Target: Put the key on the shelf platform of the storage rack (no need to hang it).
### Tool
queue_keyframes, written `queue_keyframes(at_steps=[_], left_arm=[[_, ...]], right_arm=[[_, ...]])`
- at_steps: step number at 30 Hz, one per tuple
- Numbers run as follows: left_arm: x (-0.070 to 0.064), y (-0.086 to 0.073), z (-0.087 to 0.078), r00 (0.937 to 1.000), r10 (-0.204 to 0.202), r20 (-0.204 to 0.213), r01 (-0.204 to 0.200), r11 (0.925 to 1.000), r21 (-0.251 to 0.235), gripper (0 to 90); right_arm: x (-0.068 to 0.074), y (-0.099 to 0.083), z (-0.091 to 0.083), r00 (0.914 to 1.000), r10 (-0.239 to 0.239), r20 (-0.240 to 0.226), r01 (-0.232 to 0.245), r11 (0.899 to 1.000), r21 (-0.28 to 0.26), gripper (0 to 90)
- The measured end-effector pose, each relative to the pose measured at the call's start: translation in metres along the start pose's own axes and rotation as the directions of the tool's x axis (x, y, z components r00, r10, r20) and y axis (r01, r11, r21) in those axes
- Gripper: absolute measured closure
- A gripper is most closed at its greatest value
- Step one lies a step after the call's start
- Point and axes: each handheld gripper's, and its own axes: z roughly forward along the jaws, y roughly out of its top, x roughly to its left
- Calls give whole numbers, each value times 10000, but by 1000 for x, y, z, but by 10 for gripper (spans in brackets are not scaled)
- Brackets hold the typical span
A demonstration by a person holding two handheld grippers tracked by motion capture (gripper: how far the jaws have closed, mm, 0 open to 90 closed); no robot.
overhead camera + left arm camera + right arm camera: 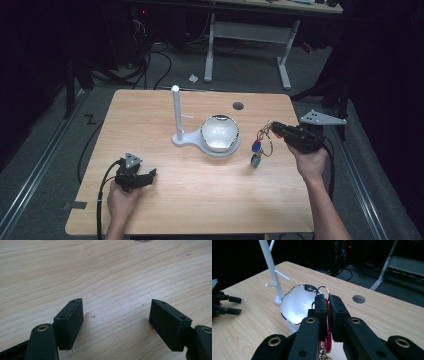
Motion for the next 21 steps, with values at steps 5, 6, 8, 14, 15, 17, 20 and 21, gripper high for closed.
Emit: queue_keyframes(at_steps=[5, 6, 8, 14, 15, 17, 20, 21], left_arm=[[0, 0, 0, 10000, 33, 5, -33, 10000, 4, 278], [0, 0, 0, 10000, 29, 0, -29, 10000, 7, 278], [0, 0, 0, 10000, 8, 2, -8, 10000, -2, 278], [0, 0, 0, 10000, 6, -3, -6, 10000, -5, 278], [0, 0, 0, 10000, 2, -1, -2, 10000, -1, 278], [0, 0, 0, 10000, 1, -5, -1, 10000, -4, 278], [0, 0, 0, 10000, 30, 6, -30, 10000, 2, 278], [0, 0, 0, 10000, 32, 9, -32, 10000, 0, 278]], right_arm=[[3, 16, -1, 9995, -179, -268, 186, 9995, 241, 858], [4, 18, -1, 9994, -189, -303, 196, 9995, 248, 858], [5, 23, -2, 9989, -238, -399, 248, 9994, 242, 858], [11, 37, -5, 9963, -422, -752, 424, 9991, 10, 858], [13, 39, -5, 9955, -489, -810, 487, 9988, -52, 857], [17, 44, -5, 9939, -600, -926, 593, 9982, -100, 857], [20, 51, -4, 9913, -658, -1139, 642, 9978, -175, 858], [22, 54, -4, 9909, -663, -1168, 649, 9978, -155, 858]])
